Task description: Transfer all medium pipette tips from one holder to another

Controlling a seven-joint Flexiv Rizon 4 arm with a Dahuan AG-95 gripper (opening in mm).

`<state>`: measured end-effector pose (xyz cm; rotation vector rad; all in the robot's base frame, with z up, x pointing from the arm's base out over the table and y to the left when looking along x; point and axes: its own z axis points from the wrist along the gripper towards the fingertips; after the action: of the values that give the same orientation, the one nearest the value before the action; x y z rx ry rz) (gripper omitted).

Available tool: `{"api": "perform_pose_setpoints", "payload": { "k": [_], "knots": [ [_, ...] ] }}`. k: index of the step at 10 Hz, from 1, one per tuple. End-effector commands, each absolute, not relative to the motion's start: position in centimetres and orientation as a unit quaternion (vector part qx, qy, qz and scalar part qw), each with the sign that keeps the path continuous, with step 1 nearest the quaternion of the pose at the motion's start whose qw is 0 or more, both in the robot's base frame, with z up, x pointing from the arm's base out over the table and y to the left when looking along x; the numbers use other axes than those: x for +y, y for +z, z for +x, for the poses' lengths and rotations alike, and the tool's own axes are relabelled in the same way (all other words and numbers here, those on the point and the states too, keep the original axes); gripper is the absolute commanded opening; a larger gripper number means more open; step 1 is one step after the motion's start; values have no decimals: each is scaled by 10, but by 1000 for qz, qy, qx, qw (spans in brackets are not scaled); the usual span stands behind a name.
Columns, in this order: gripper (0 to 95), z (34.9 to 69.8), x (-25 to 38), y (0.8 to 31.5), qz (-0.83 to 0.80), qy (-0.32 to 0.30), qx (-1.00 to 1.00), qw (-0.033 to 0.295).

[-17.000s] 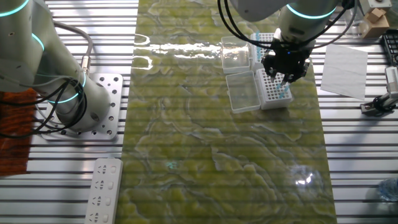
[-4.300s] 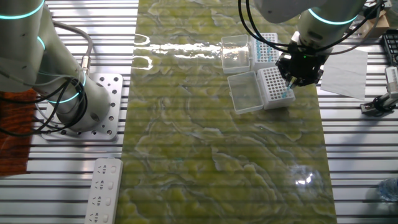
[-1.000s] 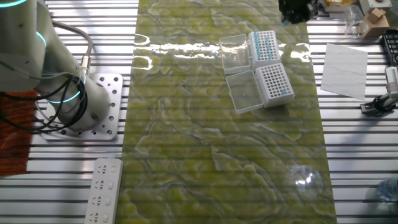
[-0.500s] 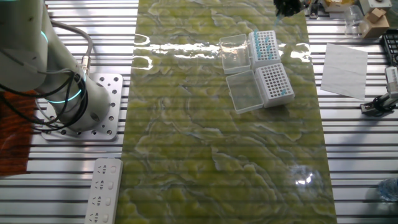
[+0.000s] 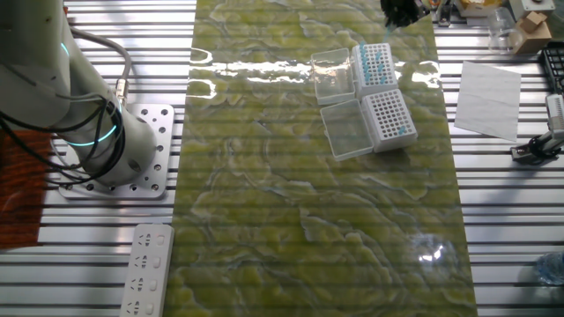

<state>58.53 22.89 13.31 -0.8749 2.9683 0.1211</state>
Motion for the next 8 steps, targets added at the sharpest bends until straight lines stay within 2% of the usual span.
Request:
{"api": "perform_pose_setpoints", "payload": {
  "k": [1, 8],
  "knots": [
    [0, 584, 230, 130, -282, 39, 958, 22],
    [0, 578, 230, 124, -281, 38, 959, 22]
  ]
}}
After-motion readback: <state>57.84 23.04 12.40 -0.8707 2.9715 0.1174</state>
